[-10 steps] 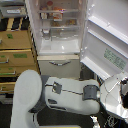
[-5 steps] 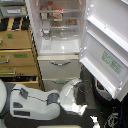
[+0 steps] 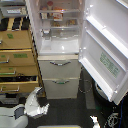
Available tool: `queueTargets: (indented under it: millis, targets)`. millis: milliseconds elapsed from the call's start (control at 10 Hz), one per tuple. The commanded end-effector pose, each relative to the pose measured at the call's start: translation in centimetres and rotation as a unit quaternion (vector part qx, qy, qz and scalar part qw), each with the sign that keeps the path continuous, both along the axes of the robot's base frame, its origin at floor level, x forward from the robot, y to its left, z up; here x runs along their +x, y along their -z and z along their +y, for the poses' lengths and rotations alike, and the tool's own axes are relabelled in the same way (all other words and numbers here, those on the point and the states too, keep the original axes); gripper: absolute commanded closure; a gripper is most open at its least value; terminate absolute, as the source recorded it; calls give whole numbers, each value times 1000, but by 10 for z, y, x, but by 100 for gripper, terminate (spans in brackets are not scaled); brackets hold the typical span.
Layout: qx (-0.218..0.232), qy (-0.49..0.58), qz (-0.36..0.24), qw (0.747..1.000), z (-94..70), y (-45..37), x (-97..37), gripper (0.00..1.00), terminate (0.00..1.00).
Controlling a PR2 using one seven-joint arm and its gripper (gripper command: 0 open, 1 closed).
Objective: Opening the fridge
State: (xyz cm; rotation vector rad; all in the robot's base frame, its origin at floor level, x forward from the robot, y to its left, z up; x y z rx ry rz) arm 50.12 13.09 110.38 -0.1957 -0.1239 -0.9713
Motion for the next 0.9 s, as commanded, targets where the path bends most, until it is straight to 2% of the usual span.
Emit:
queueTargets:
  millis: [100,500,900]
  targets:
    - [-33,-274,21,961,158,199,-43,0,0]
    - [-44,-295,12,954,178,190,-42,0,0]
    - [-53,-280,-17,958,156,154,3,0,0]
